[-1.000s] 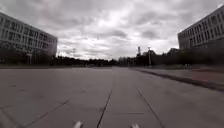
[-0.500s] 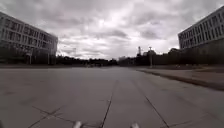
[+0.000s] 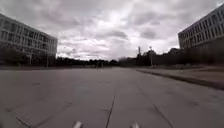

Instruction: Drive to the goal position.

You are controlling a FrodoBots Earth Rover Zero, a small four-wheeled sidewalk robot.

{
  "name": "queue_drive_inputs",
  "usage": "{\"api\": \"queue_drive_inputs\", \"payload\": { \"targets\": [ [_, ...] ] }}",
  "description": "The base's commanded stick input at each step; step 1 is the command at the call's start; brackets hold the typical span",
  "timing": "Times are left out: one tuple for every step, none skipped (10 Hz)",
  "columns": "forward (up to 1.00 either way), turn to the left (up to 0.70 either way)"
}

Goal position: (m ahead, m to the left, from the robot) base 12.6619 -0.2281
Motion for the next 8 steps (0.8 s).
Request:
{"api": "queue_drive_inputs", "payload": {
  "targets": [
    [0.7,0.0],
    [0.7,0.0],
    [0.7,0.0],
    [0.7,0.0],
    [0.7,0.0],
    [0.7,0.0],
    [0.7,0.0],
    [0.7,0.0]
  ]
}}
